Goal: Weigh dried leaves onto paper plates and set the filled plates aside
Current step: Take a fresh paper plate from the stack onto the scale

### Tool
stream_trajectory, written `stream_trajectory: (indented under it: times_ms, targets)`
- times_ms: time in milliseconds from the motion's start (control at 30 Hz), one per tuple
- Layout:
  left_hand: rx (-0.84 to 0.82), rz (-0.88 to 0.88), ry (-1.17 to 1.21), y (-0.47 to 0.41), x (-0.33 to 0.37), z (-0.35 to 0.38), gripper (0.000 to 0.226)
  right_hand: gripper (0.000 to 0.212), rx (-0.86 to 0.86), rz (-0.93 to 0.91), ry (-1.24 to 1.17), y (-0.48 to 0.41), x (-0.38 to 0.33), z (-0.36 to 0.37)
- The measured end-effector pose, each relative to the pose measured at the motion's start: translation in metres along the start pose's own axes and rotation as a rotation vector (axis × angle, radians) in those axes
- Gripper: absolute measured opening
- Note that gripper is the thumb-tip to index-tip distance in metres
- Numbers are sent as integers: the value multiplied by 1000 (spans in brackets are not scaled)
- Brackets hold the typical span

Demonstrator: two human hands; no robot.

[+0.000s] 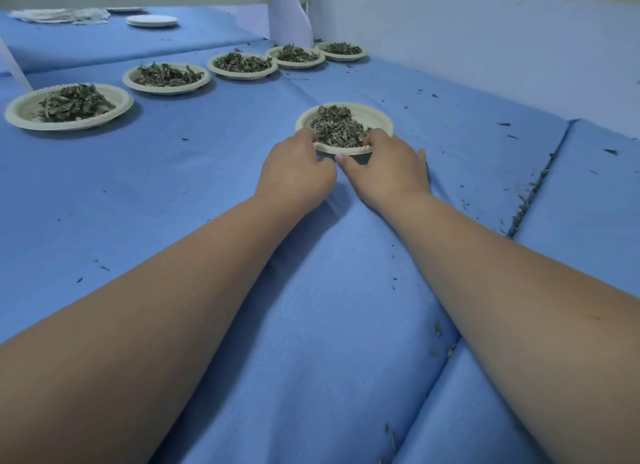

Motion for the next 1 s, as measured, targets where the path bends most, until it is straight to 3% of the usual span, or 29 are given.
stream_trajectory:
  times_ms: [100, 200, 267, 500, 633, 733, 1000]
  targets:
    - [-11, -61, 127, -4, -2, -4, 42, 54, -11, 7, -72, 0, -1, -3]
    - [-22, -158, 260, -7, -3, -1, 20, 50, 10, -8, -160, -3, 6, -13]
    - [-39, -185, 322, -16, 3, 4, 25, 50, 26, -29, -179, -14, 17, -19]
    - [-77, -177, 221, -94, 45, 48, 21, 53, -33, 64, -197, -91, 73, -12]
    - [-81, -136, 173, -131, 54, 82, 38, 55, -46, 54, -179, -116, 92, 7]
    - [-30, -114, 171, -162, 62, 89, 38, 55, -60, 64, -126, -146, 98, 17]
    - [-55, -181, 321, -222, 54, 123, 55, 66, -82, 191, -15, -256, 132, 54]
Point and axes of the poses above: each hand's wrist, its own y-axis away from the middle knuckle, its own z-axis out of the palm, x = y × z, the point moved 8 cm from there along -y, towards the middle knuckle, and after that the axes turned 2 degrees about -z, right-handed, at the moved point
